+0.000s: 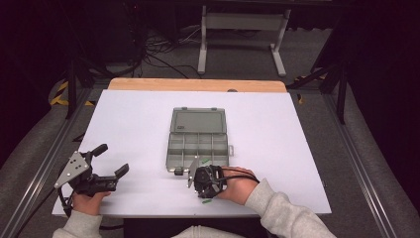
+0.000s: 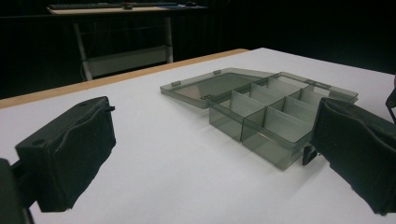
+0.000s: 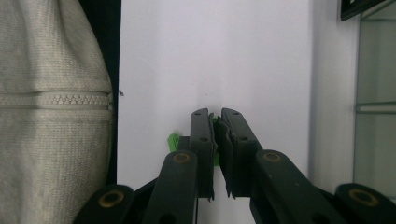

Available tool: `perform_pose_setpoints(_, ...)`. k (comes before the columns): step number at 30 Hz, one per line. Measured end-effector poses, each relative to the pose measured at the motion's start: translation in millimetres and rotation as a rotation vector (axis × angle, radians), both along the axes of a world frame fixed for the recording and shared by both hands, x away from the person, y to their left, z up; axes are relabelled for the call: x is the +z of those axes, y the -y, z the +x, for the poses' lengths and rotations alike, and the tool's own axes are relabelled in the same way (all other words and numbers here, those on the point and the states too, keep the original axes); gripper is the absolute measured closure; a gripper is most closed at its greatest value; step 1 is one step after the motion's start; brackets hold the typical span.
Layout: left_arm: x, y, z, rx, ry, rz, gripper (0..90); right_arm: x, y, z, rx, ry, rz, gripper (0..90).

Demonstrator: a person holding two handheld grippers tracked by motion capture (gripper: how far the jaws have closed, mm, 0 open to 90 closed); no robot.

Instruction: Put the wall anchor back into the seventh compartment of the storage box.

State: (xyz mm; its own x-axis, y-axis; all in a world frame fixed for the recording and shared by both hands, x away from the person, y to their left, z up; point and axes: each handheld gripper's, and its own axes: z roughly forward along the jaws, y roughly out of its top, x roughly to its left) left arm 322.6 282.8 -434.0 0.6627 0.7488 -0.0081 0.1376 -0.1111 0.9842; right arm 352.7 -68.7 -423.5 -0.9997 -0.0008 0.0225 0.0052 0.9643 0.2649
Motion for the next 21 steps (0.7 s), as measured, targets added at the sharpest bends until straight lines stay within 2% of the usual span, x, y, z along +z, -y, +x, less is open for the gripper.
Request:
perform_pose_setpoints(10, 0.2, -0.2, 0.2, -0.001, 0.001, -0.004, 0.5, 17.9, 0.4, 3.5, -0.013, 0.019, 0.034, 83.9)
perform_pose_setpoints(21, 0.7, -0.8, -0.3, 0.0, -0.005, -0.007, 0.6, 35.8, 4.1, 15.3, -0.064, 0.039, 0.078, 83.9)
